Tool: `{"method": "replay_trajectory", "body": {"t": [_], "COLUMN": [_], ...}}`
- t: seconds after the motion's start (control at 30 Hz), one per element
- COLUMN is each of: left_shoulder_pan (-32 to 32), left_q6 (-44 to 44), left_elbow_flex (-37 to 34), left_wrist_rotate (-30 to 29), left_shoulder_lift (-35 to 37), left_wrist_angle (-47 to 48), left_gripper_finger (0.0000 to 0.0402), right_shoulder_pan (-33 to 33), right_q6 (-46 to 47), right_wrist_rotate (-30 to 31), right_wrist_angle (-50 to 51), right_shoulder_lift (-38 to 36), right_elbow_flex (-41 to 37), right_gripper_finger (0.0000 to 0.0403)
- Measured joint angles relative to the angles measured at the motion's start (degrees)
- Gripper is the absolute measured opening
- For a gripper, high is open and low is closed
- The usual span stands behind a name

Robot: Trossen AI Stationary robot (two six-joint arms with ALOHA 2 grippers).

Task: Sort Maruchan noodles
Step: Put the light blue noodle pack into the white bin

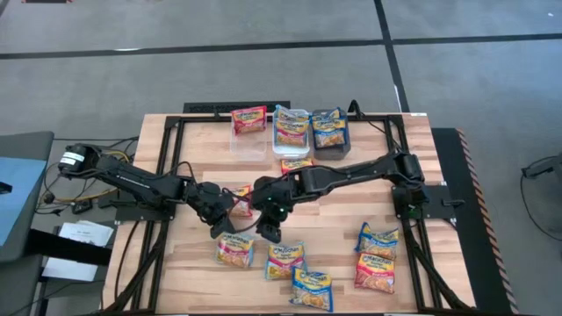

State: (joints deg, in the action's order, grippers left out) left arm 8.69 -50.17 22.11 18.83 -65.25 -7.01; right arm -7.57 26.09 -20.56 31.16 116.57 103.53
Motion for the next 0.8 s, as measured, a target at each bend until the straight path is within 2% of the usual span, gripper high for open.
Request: {"method": "replay_trajectory", "body": {"t": [0.13,0.27,0.47,0.6,0.8], "left_shoulder_pan": [0.0,0.0,1.13,5.23,14.63], "left_q6": [-0.04,-0.34,-2.06,-5.48,-11.37], "left_elbow_flex": [0.02,0.07,0.08,0.07,0.07], "left_wrist_rotate": [0.09,0.39,-0.05,-1.81,-5.85], "left_shoulder_lift": [0.17,2.51,8.55,11.57,11.61], "left_wrist_angle": [0.13,1.16,9.42,15.59,16.8], "left_gripper_finger": [0.0,0.0,0.0,0.0,0.0], "right_shoulder_pan": [-0.11,-0.07,-0.28,0.16,1.13], "right_q6": [1.45,2.4,3.49,4.42,9.12], "right_wrist_rotate": [-0.04,-0.03,4.3,4.23,4.01], "right_wrist_angle": [-1.01,-1.71,-1.89,-3.9,-8.39], "right_shoulder_lift": [0.0,0.0,0.0,0.78,4.79], "right_elbow_flex": [0.02,0.02,0.02,0.14,0.29], "right_gripper_finger": [0.0125,0.0159,0.0205,0.0213,0.0212]}}
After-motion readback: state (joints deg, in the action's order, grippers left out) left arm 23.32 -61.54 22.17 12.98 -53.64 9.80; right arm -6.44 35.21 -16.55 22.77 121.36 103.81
